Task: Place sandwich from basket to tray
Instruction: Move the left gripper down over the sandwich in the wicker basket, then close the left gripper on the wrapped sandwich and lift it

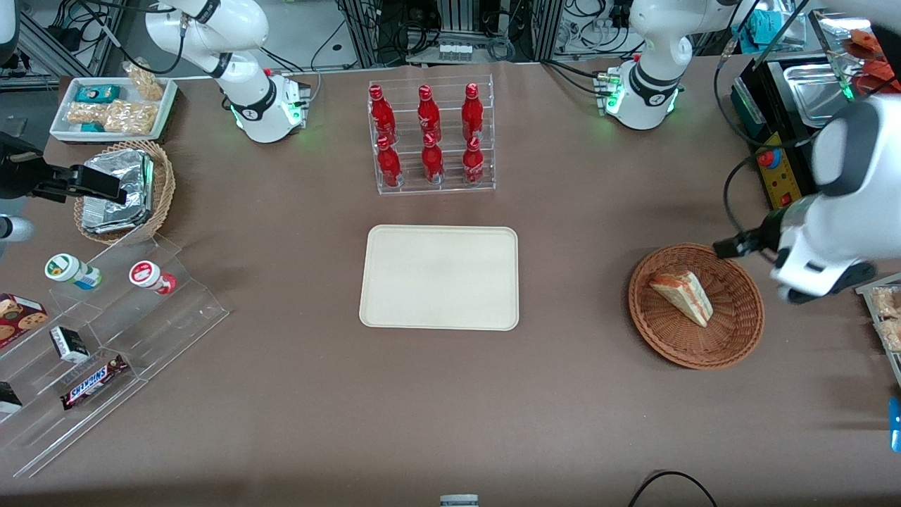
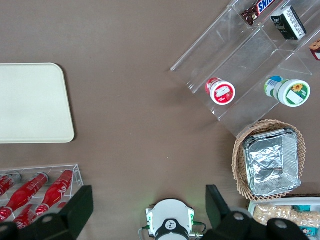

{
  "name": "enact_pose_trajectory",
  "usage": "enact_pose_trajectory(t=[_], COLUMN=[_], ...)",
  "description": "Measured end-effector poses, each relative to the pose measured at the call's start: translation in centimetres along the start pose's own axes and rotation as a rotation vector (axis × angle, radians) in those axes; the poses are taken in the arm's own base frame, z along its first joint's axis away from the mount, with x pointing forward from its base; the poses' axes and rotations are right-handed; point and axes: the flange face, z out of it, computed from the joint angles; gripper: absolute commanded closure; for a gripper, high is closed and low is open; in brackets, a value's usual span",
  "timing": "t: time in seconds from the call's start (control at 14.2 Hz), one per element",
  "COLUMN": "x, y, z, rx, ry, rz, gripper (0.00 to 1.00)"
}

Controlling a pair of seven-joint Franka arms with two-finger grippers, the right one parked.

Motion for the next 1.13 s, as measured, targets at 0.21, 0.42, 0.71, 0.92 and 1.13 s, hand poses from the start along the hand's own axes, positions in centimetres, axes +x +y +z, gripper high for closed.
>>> enact_pose_trajectory(t=[0.21, 0.42, 0.71, 0.92, 1.13], x=[1.4, 2.5, 2.9, 3.0, 3.0], y=[-0.2, -1.4, -1.7, -1.1, -0.6], z=[5.6, 9.2, 10.3, 10.7, 12.3], rx=[-0.027, -0.057, -0.081, -0.112, -0.154], ry=[0.051, 0.103, 0.118, 0.131, 0.154], rz=[-0.02, -0.051, -0.164, -0.229, -0.268], gripper=[0.0, 0.0, 0.0, 0.0, 0.0])
